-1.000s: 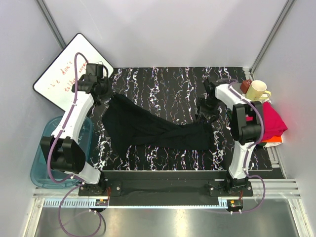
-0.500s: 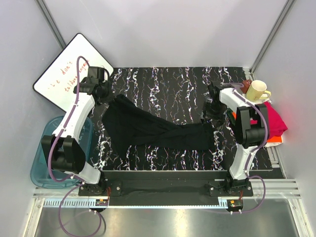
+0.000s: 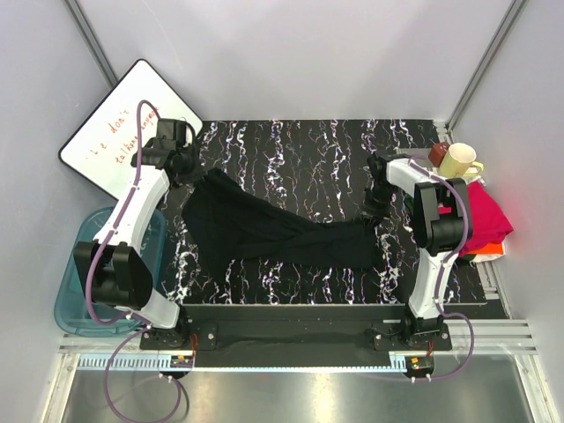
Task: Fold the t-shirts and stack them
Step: Flatten out the tshirt
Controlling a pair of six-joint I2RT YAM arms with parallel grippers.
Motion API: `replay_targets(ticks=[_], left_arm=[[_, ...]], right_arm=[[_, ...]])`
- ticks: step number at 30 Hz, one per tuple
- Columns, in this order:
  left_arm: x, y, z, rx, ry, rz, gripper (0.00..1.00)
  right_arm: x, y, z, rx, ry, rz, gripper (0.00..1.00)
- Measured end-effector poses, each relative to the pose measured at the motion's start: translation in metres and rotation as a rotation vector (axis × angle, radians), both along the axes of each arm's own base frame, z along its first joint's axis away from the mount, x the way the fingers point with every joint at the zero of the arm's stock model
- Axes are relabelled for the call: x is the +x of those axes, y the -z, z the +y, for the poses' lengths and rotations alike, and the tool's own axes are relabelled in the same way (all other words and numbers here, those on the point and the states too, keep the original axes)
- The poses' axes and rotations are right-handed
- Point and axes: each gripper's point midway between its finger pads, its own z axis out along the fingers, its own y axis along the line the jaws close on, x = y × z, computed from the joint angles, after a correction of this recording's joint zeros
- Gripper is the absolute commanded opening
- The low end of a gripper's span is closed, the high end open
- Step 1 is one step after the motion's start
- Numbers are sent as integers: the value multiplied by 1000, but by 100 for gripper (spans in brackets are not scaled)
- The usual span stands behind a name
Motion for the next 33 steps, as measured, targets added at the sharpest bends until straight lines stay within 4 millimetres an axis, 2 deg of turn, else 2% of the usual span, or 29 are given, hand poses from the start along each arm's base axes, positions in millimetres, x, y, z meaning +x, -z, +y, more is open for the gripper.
replay_targets(ticks=[5, 9, 12, 16, 19, 21, 22, 24, 25, 27, 29, 30, 31, 33], left_arm=[[0, -1, 0, -1, 0, -2, 0], [3, -10, 0, -3, -1, -20, 0], [9, -24, -1, -9, -3, -53, 0], [18, -47, -2, -17, -6, -110, 0], [24, -62, -3, -22, -6, -148, 0], [24, -63, -3, -22, -6, -152, 0], [23, -60, -3, -21, -6, -146, 0], [17, -47, -2, -18, -6, -121, 0], [10, -38, -1, -14, -7, -98, 0], [-6, -17, 1, -7, -8, -43, 0], [-23, 2, 3, 2, -11, 12, 0], [-30, 9, 4, 7, -13, 32, 0], [-34, 13, 5, 10, -14, 44, 0], [-44, 21, 7, 18, -16, 72, 0]], right_arm=[[4, -2, 3, 21, -2, -13, 0], [28, -19, 7, 32, -2, -92, 0], [61, -56, 11, 50, 0, -225, 0], [105, -133, 17, 81, 0, -471, 0], [112, -181, 18, 99, 0, -604, 0], [105, -202, 17, 106, 0, -656, 0], [102, -204, 16, 106, 2, -665, 0], [88, -193, 13, 101, 9, -633, 0], [79, -178, 12, 96, 13, -596, 4], [58, -142, 11, 88, 19, -484, 26], [28, -91, 7, 68, 27, -312, 44], [18, -77, 7, 62, 35, -255, 54], [8, -63, 5, 53, 37, -197, 84], [-7, -51, 3, 40, 44, -129, 99]])
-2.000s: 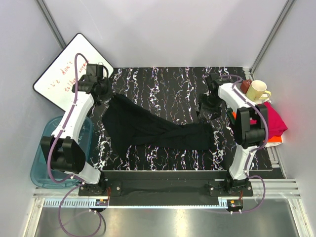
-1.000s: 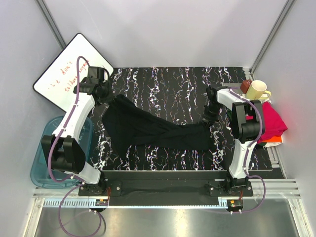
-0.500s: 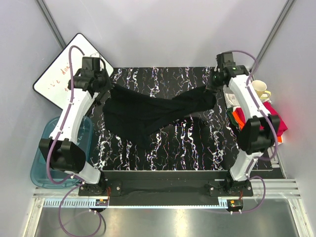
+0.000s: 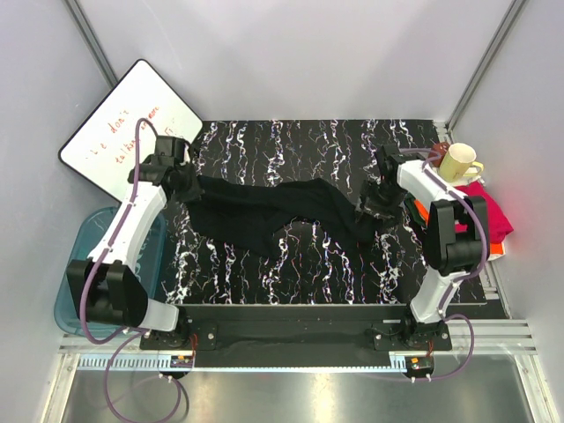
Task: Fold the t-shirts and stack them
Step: Flatten out the tshirt
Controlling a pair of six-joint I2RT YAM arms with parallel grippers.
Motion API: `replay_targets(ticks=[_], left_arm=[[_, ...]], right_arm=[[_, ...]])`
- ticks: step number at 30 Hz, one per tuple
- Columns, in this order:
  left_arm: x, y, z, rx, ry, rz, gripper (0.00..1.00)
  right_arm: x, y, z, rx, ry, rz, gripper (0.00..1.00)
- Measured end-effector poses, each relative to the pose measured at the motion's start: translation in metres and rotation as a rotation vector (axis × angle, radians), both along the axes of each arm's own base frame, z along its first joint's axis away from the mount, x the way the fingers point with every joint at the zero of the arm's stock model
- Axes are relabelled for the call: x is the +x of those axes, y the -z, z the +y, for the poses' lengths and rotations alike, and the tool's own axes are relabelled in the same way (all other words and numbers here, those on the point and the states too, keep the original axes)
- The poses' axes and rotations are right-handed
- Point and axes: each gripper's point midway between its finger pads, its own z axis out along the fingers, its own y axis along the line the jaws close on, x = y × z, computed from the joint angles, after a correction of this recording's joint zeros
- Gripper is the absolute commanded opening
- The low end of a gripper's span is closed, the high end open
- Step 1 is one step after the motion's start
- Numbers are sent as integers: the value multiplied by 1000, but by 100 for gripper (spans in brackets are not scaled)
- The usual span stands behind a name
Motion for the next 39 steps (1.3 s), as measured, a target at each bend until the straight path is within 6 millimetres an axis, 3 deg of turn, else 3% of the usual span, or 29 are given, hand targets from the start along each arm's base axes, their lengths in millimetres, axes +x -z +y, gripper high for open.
replay_targets(ticks=[5, 10, 14, 20, 22, 24, 25, 29, 35, 39], left_arm=[[-4, -1, 2, 7, -1, -1, 0], [-4, -2, 2, 8, -1, -5, 0], [-3, -3, 2, 9, 0, -8, 0], [-1, -1, 2, 11, 1, 0, 0], [-1, 2, 2, 12, 2, 8, 0], [-1, 3, 2, 14, 5, 13, 0], [-1, 4, 2, 16, 7, 15, 0], [0, 3, 2, 19, 12, 13, 0], [3, -1, 2, 25, 20, 0, 0], [3, -2, 3, 30, 21, -3, 0]], right_arm=[[13, -22, 1, 5, -6, -71, 100], [27, -46, 12, 65, -16, -147, 91], [18, -43, 21, 121, -31, -117, 91], [-11, -20, 33, 130, -84, -25, 88], [-17, -14, 39, 125, -108, -4, 79], [-19, -7, 43, 115, -129, 15, 54], [-19, -4, 43, 108, -140, 19, 37], [-17, 11, 45, 82, -159, 36, 4], [-5, 11, 38, 32, -167, -1, 0], [22, -20, 35, -1, -160, -128, 0]])
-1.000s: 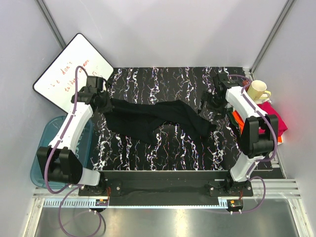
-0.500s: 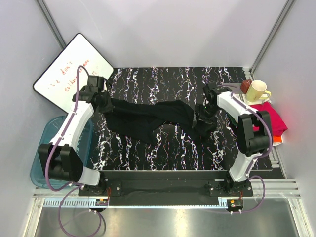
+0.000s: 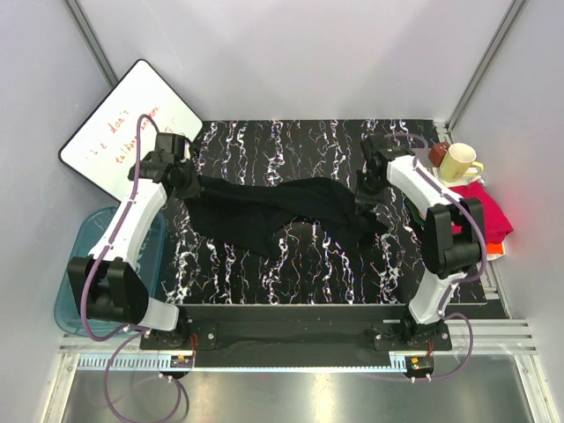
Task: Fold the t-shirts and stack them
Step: Flatten out the tshirt
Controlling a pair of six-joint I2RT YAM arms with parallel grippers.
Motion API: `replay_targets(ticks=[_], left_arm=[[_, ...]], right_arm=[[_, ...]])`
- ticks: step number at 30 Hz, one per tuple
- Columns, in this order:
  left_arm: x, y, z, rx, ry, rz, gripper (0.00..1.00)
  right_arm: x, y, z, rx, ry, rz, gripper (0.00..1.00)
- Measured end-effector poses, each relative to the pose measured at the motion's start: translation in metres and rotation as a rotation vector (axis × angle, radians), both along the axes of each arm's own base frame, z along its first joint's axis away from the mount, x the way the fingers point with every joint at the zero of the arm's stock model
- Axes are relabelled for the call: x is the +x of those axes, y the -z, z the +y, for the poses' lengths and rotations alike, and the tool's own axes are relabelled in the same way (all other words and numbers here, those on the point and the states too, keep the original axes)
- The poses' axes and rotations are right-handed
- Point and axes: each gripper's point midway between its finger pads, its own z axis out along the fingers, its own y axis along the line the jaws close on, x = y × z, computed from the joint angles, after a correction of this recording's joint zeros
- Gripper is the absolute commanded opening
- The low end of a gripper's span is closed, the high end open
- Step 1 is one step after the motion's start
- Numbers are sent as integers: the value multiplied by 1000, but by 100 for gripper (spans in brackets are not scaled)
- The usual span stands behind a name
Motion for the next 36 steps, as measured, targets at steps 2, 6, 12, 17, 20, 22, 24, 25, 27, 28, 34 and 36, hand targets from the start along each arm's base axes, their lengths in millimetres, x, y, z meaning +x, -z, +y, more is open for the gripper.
replay_targets(ticks=[2, 6, 12, 17, 20, 22, 24, 25, 27, 28, 34, 36], left_arm=[[0, 0, 0, 2, 1, 0, 0], [3, 2, 0, 3, 2, 5, 0], [3, 5, 0, 7, 7, 15, 0], [3, 5, -1, 7, 21, 17, 0], [3, 6, -1, 9, 25, 20, 0], [3, 7, -1, 8, 25, 22, 0], [3, 8, -1, 8, 26, 25, 0], [3, 8, -1, 7, 26, 25, 0], [3, 8, -2, 6, 27, 27, 0], [3, 9, -2, 4, 29, 28, 0], [5, 13, -3, 1, 31, 40, 0], [5, 15, -3, 0, 32, 45, 0]], right_arm=[[16, -25, -4, -18, 11, -92, 0], [42, -67, -21, -79, 60, -255, 1], [73, -52, -68, -240, 168, -281, 34], [95, 6, -90, -356, 198, -196, 100], [94, 12, -92, -372, 194, -182, 100], [95, -1, -92, -366, 202, -215, 100], [87, -18, -95, -359, 219, -249, 100], [81, -27, -97, -352, 233, -266, 100], [64, -42, -103, -333, 269, -289, 100], [57, -47, -108, -322, 295, -295, 99], [13, -17, -146, -222, 505, -175, 96], [-3, 3, -148, -165, 570, -99, 95]])
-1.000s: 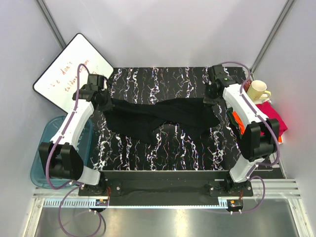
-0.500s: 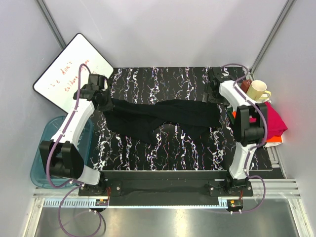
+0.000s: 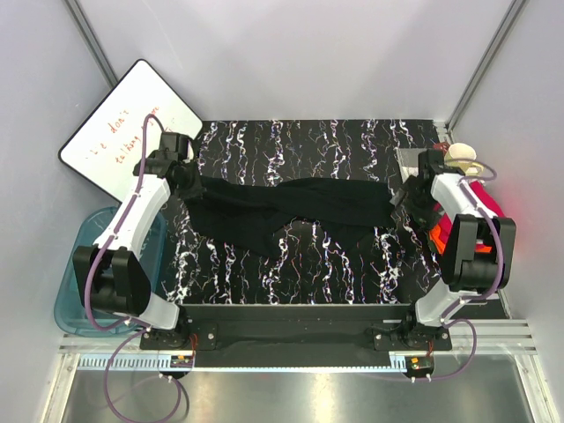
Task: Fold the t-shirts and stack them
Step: Flatten out the tshirt
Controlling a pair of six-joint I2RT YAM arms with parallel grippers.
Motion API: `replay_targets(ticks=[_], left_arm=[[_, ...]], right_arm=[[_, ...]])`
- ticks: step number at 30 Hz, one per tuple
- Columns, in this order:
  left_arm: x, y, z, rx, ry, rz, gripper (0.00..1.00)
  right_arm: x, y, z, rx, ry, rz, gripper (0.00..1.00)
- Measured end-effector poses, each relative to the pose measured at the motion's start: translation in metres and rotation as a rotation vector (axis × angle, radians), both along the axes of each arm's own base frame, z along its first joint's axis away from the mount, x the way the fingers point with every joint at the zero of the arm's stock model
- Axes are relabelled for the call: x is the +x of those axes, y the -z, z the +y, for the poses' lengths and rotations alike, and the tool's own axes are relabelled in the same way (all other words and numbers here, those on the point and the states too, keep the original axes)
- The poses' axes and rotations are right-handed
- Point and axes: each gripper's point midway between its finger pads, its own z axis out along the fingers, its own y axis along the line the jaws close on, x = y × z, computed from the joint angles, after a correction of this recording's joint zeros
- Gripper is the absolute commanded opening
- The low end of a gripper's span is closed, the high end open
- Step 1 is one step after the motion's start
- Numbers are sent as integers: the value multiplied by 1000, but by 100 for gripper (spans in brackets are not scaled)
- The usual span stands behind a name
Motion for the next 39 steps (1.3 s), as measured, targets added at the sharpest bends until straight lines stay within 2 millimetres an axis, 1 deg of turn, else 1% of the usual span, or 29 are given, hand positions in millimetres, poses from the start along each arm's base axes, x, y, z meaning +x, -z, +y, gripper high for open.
replay_targets(ticks=[2, 3, 5, 6, 8, 11, 14, 16, 17, 18, 19, 20, 21, 22, 24, 25, 28, 29, 32, 34, 37, 39], left_arm=[[0, 1, 0, -1, 1, 2, 0], [0, 1, 0, -2, 1, 2, 0], [0, 1, 0, -2, 1, 2, 0], [0, 1, 0, -2, 1, 2, 0], [0, 1, 0, -1, 1, 2, 0], [0, 1, 0, -1, 1, 2, 0], [0, 1, 0, -1, 1, 2, 0], [0, 1, 0, -1, 1, 2, 0], [0, 1, 0, -1, 1, 2, 0], [0, 1, 0, -1, 2, 2, 0], [0, 1, 0, -1, 2, 2, 0], [0, 1, 0, -1, 2, 2, 0], [0, 1, 0, -1, 2, 2, 0], [0, 1, 0, 0, 4, 2, 0], [0, 1, 0, 2, 6, 2, 0], [0, 1, 0, 3, 7, 2, 0], [0, 1, 0, 4, 8, 2, 0], [0, 1, 0, 4, 8, 2, 0], [0, 1, 0, 4, 8, 2, 0], [0, 1, 0, 4, 7, 2, 0], [2, -3, 0, 3, 5, -6, 0], [5, -9, 0, -1, -3, -23, 0]], right_arm=[[-11, 15, 3, 75, 51, 28, 90], [-17, 24, 9, 136, 83, 39, 91], [-21, 32, 16, 209, 121, 44, 91], [-22, 36, 23, 257, 139, 42, 90], [-21, 39, 30, 307, 155, 34, 89], [-13, 42, 45, 398, 175, 4, 89], [-8, 50, 53, 454, 193, -6, 88], [-7, 54, 58, 486, 202, -4, 86], [-4, 53, 59, 496, 207, -11, 83], [-2, 53, 60, 503, 208, -20, 71], [1, 53, 60, 509, 208, -28, 64], [4, 54, 60, 512, 206, -37, 54], [7, 55, 61, 517, 206, -46, 47], [8, 56, 61, 521, 201, -51, 36], [10, 60, 61, 521, 197, -66, 30], [10, 61, 61, 519, 195, -70, 22], [12, 61, 61, 516, 182, -82, 8], [13, 61, 60, 515, 174, -87, 0], [15, 59, 60, 508, 150, -103, 0], [15, 53, 60, 506, 135, -118, 0], [18, 33, 59, 495, 101, -166, 0], [24, 11, 58, 484, 70, -214, 0]])
